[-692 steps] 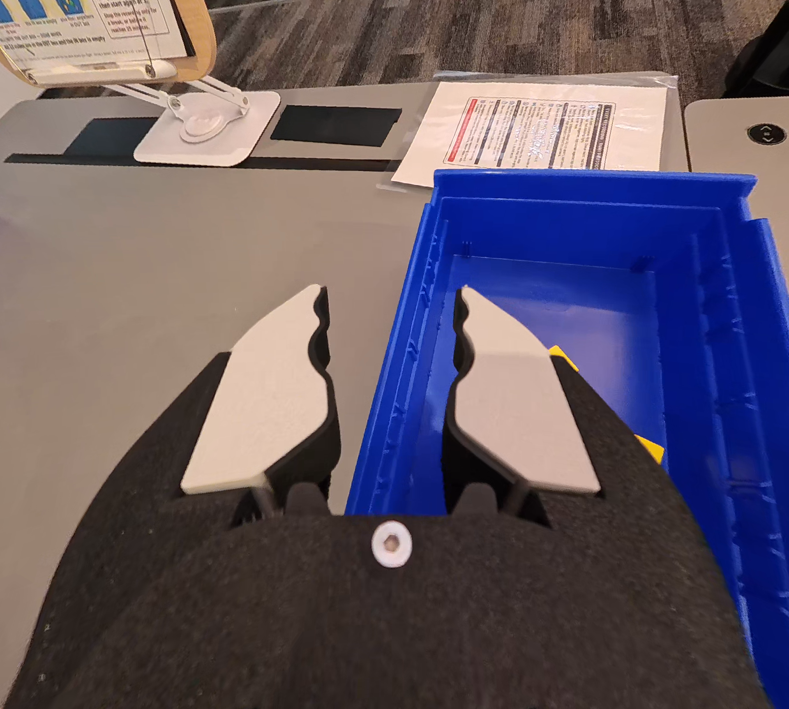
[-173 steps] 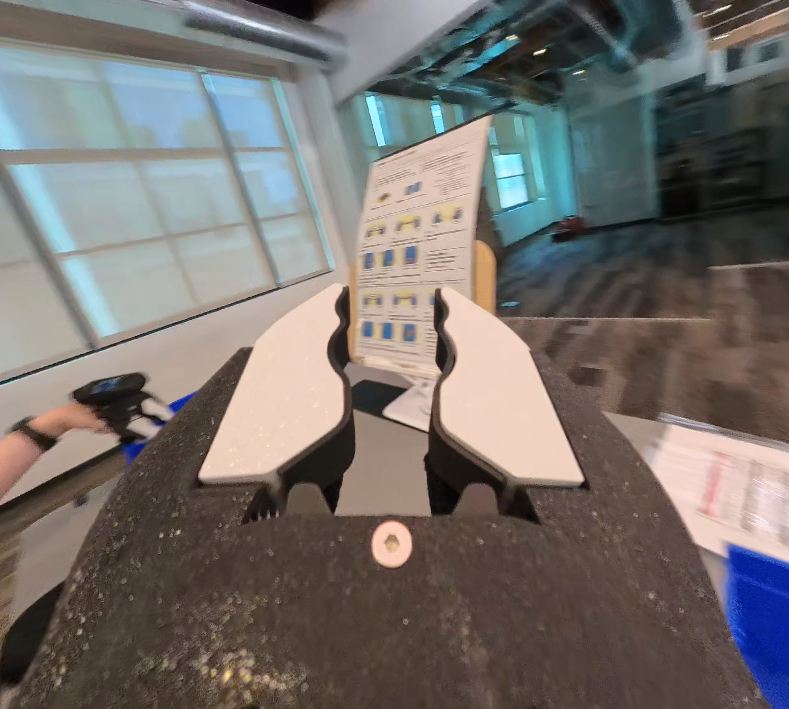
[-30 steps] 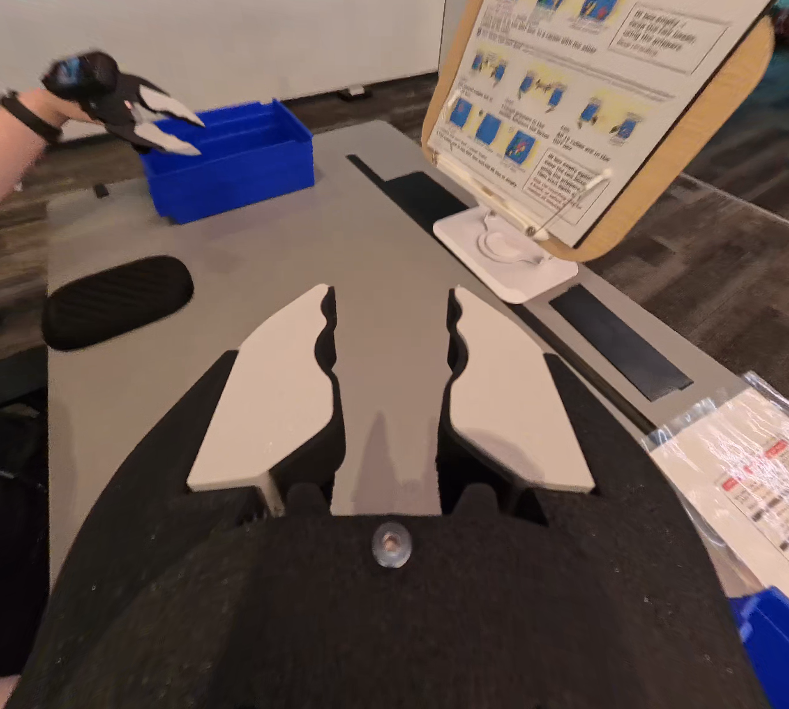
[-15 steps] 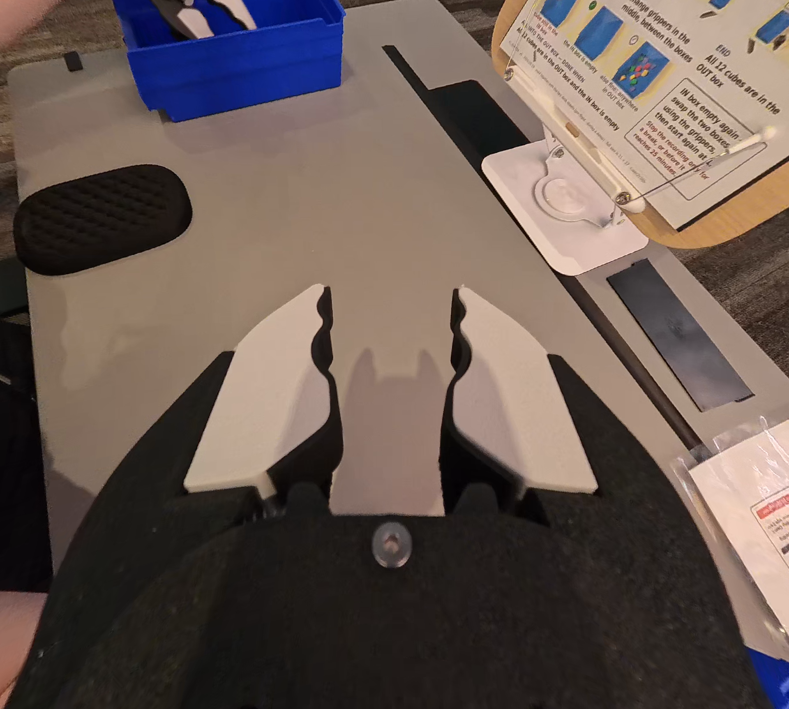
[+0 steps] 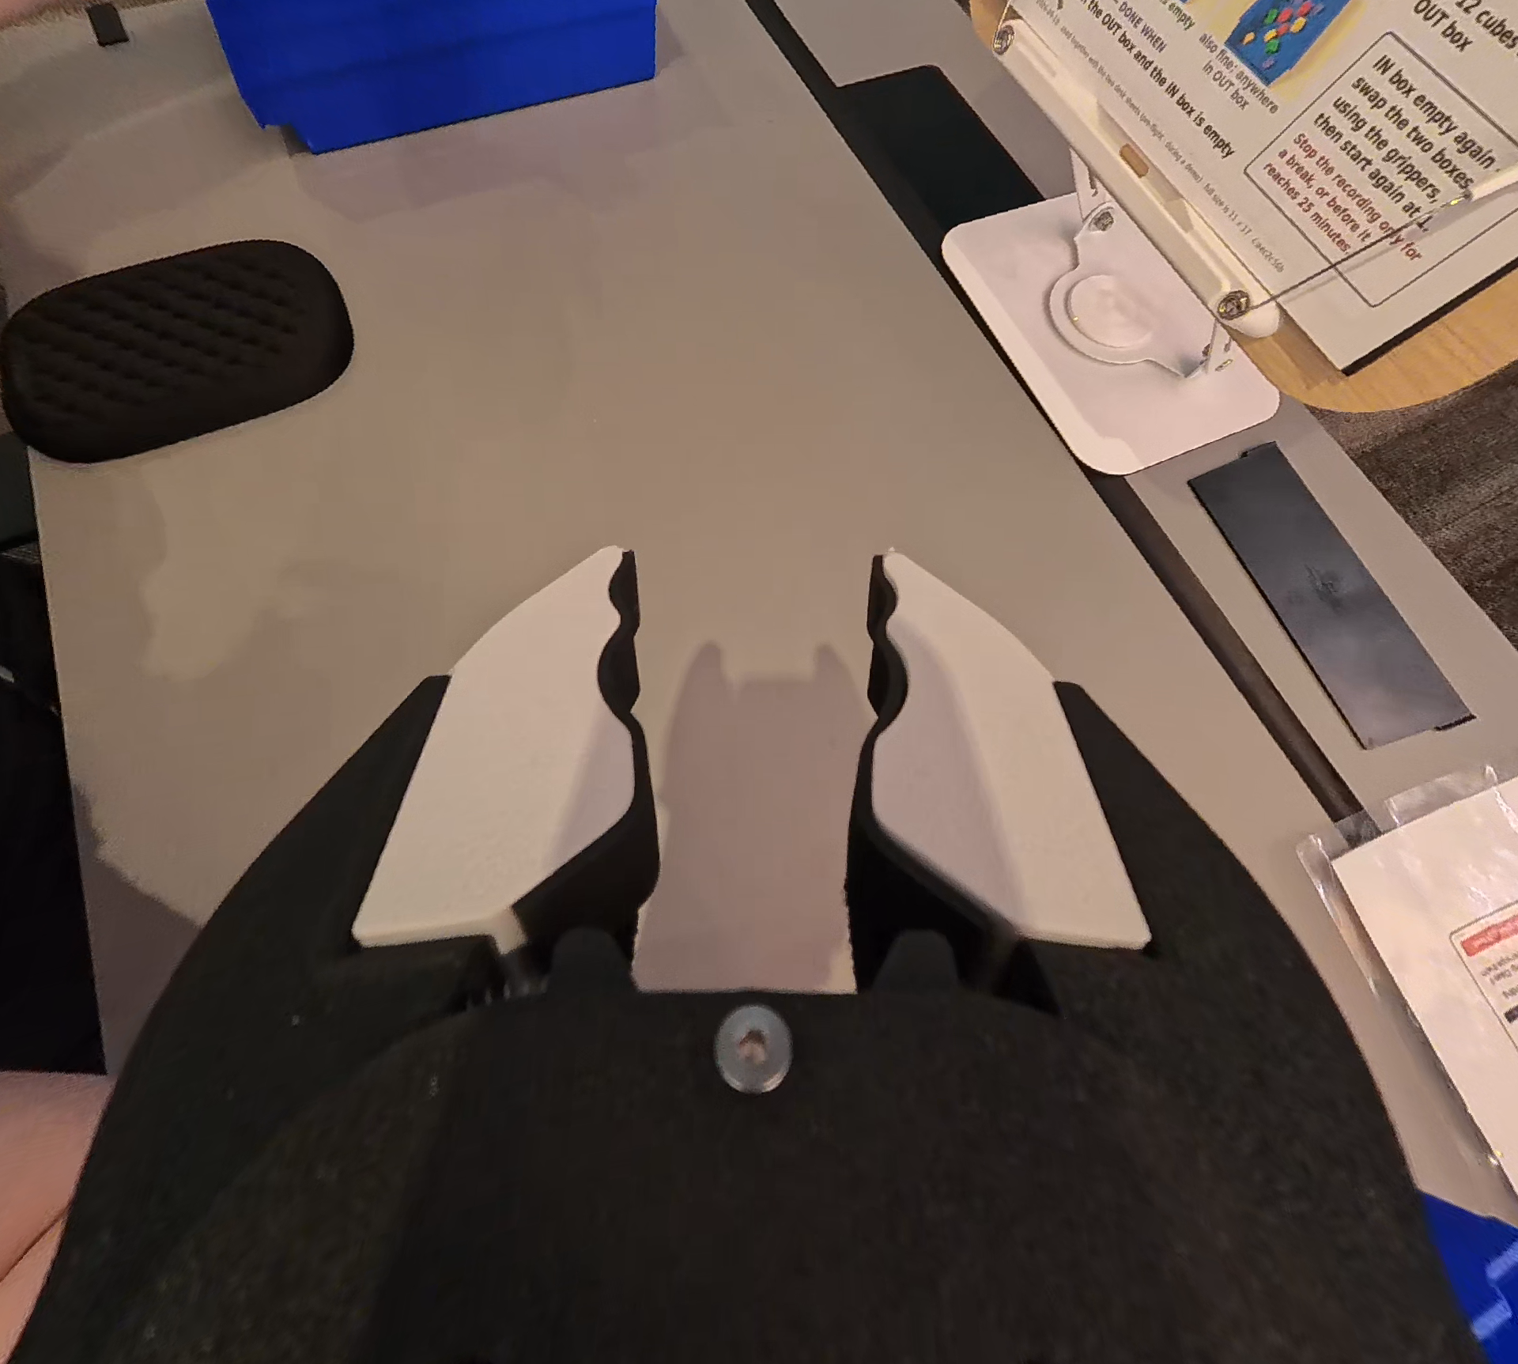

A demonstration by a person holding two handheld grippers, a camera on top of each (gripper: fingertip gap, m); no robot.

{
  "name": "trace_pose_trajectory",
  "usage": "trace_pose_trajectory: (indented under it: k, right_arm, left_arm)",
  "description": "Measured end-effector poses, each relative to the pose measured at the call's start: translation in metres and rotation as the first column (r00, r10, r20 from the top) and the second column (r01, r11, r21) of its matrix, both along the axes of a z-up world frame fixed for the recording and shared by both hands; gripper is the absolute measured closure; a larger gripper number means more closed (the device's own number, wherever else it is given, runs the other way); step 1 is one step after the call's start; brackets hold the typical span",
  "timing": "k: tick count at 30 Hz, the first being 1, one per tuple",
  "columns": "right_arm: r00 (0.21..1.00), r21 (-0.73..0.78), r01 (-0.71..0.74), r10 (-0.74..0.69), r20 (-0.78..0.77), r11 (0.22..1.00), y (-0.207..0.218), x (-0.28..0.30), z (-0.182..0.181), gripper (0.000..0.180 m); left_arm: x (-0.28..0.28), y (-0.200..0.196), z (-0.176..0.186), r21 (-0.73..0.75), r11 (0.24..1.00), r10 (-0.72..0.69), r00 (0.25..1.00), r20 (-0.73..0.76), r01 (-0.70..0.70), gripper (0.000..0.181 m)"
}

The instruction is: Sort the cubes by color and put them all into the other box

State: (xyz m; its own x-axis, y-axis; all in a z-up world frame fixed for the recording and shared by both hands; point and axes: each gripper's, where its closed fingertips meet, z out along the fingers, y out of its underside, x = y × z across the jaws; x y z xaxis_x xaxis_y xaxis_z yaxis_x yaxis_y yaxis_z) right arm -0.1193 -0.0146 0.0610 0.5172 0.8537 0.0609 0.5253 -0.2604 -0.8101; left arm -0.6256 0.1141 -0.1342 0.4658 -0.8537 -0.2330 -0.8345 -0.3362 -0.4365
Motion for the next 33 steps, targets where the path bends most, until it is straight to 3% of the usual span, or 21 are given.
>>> trace_pose_trajectory:
  k: [4,7,11,14,16,20,24,29,33]
  right_arm:
    - [1.000,0.006,-0.015,0.015,-0.003,1.000,-0.004,0.009,0.000,0.127]
    - [0.999,0.023,-0.021,0.022,-0.031,1.000,-0.004,0.013,0.004,0.127]
    - [0.983,0.051,-0.008,0.018,-0.181,0.999,0.007,-0.007,0.029,0.128]
    - [0.932,0.032,-0.038,0.047,-0.360,0.999,0.009,-0.050,0.055,0.129]
    - [0.879,-0.008,-0.089,0.075,-0.472,0.996,0.003,-0.085,0.066,0.133]
    - [0.850,-0.096,-0.168,0.095,-0.518,0.981,-0.017,-0.130,0.066,0.136]
    - [0.860,-0.039,0.018,-0.035,-0.509,0.999,-0.004,-0.114,0.073,0.127]
    - [0.802,-0.078,0.070,-0.103,-0.589,0.994,0.006,-0.088,0.083,0.125]
    - [0.866,-0.141,0.004,-0.074,-0.495,0.990,0.005,-0.092,0.060,0.128]
  left_arm:
    - [-0.014,-0.004,0.013,0.039,0.998,0.058,0.998,0.012,-0.058,0.158]
    - [-0.019,-0.001,0.062,0.214,0.965,0.119,0.982,0.145,-0.149,0.158]
    - [0.016,-0.016,0.174,0.526,0.820,0.059,0.946,0.318,-0.227,0.158]
    - [0.084,-0.048,0.245,0.696,0.686,-0.081,0.928,0.363,-0.212,0.159]
    - [0.145,-0.072,0.270,0.767,0.621,-0.204,0.912,0.356,-0.161,0.159]
    - [0.263,-0.108,0.280,0.853,0.520,-0.393,0.873,0.289,-0.048,0.159]
    - [0.350,-0.117,0.270,0.886,0.459,-0.480,0.857,0.186,0.064,0.159]
    - [0.405,-0.117,0.257,0.866,0.470,-0.535,0.835,0.128,0.169,0.159]
    - [0.424,-0.122,0.250,0.866,0.473,-0.558,0.816,0.150,0.165,0.159]
